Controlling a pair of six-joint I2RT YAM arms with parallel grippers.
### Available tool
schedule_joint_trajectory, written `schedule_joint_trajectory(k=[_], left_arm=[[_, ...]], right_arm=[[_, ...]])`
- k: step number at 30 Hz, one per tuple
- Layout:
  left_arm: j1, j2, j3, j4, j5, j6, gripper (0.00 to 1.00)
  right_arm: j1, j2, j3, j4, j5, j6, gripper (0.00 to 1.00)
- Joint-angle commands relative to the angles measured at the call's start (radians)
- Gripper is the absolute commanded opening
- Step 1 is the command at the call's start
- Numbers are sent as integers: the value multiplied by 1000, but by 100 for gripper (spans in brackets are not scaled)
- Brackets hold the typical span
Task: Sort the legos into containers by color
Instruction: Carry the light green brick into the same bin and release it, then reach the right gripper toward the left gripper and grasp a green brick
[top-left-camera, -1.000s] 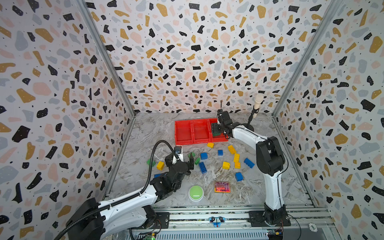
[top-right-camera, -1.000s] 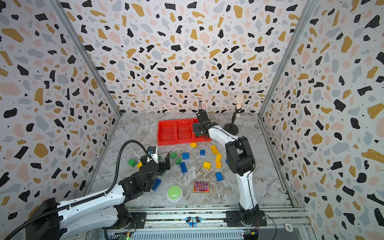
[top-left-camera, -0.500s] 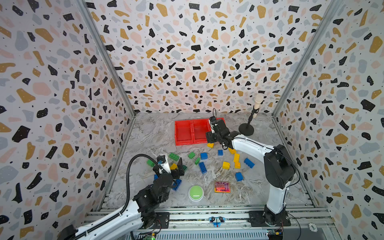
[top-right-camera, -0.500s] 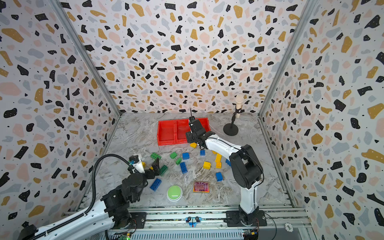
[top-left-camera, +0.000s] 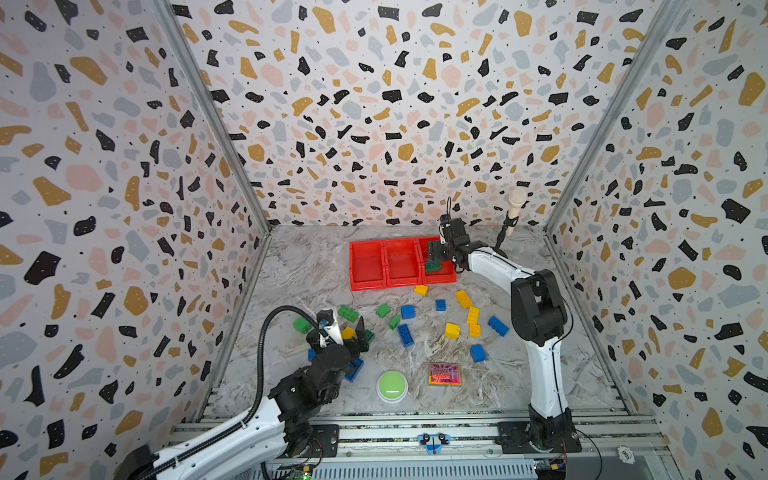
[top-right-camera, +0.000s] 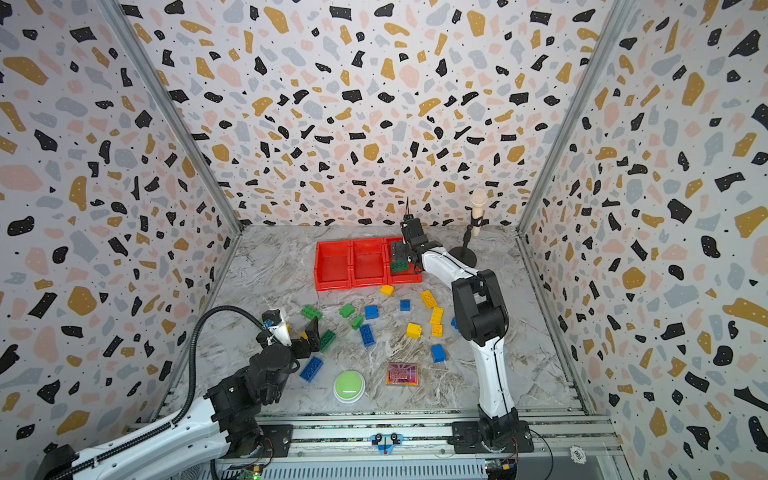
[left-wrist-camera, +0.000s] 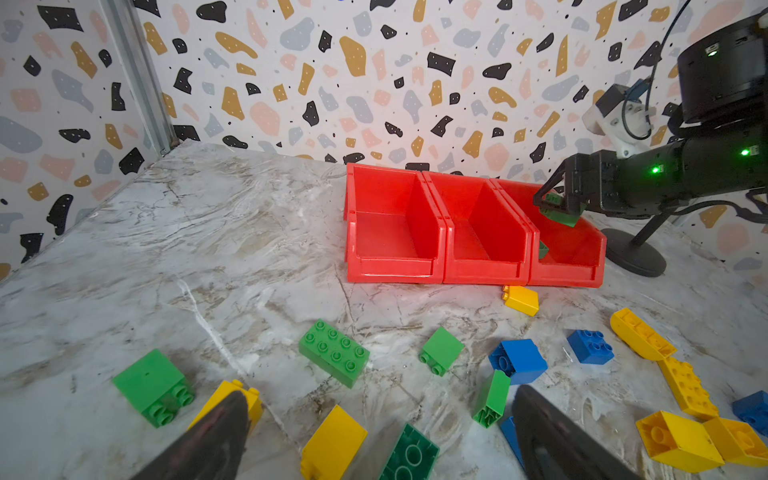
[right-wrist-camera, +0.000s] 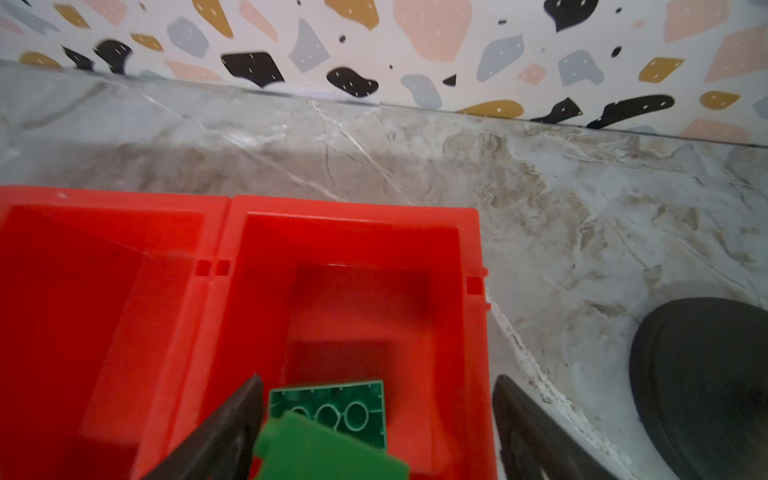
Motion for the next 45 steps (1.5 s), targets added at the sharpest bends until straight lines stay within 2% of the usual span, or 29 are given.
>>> schedule_joint_trajectory(k=[1, 3, 4, 5, 7, 9, 11, 13, 14, 15, 16, 18, 19, 20, 21, 23, 26, 28, 30, 34, 40, 45], left_arm=[[-6, 61, 59, 70, 28, 25, 100], [-6, 113, 87, 82, 38, 30, 100], [-6, 138, 100, 90, 45, 34, 100], [-6, 158, 113, 94, 56, 37, 100], [-5, 197, 137, 90, 72, 35, 100], [-5, 225, 145, 102, 86, 33, 100], [-6, 244, 153, 101, 95, 33, 100], [-6, 258, 162, 105, 104, 31, 100], [-5, 265, 170, 99, 114, 35, 100], [-7, 269, 173, 97, 116, 34, 100], [-8, 272, 172, 104, 117, 31, 100], [-8, 280, 174, 117, 126, 32, 100], [-8, 284, 180, 112, 128, 33, 100], [-8, 286, 184, 105, 131, 29, 100], [-7, 286, 184, 106, 135, 28, 100], [-8, 290, 181, 120, 148, 34, 100], [-8, 317, 195, 132, 158, 46, 100], [-7, 344, 215, 135, 166, 55, 100], [-7, 373, 233, 143, 176, 61, 100], [-13, 378, 248, 138, 165, 51, 100], [-14, 255, 183, 78, 109, 5, 100], [-13, 100, 108, -18, 65, -39, 100]], right_arm=[[5, -63, 15, -32, -90, 22, 90], [8, -98, -47, 60, -46, 10, 100], [-3, -82, -14, 22, -60, 19, 100], [-8, -66, 42, -49, -74, 26, 99], [-4, -74, 17, -14, -55, 11, 100], [-12, -63, 45, -69, -104, 17, 98], [-5, -90, -37, 25, -92, 20, 99], [-19, -84, 11, -63, -184, 64, 91], [7, -125, -37, -9, -155, 50, 92], [27, -164, -141, 131, -88, 43, 97], [12, -153, -161, 172, -109, 49, 98], [-26, -72, 5, -45, -175, 90, 89], [-15, -86, 10, -59, -147, 77, 89], [-8, -125, -55, 10, -135, 77, 93], [-18, -164, -138, 91, -172, 102, 95], [-81, -196, -230, 196, -358, 192, 96], [-121, -236, -303, 265, -426, 245, 96], [-107, -242, -298, 241, -337, 203, 96], [-100, -200, -188, 99, -303, 152, 94], [-30, -279, -223, 110, -201, 77, 93], [84, -375, -305, 76, -172, 63, 90], [199, -406, -383, 81, -202, 47, 90]])
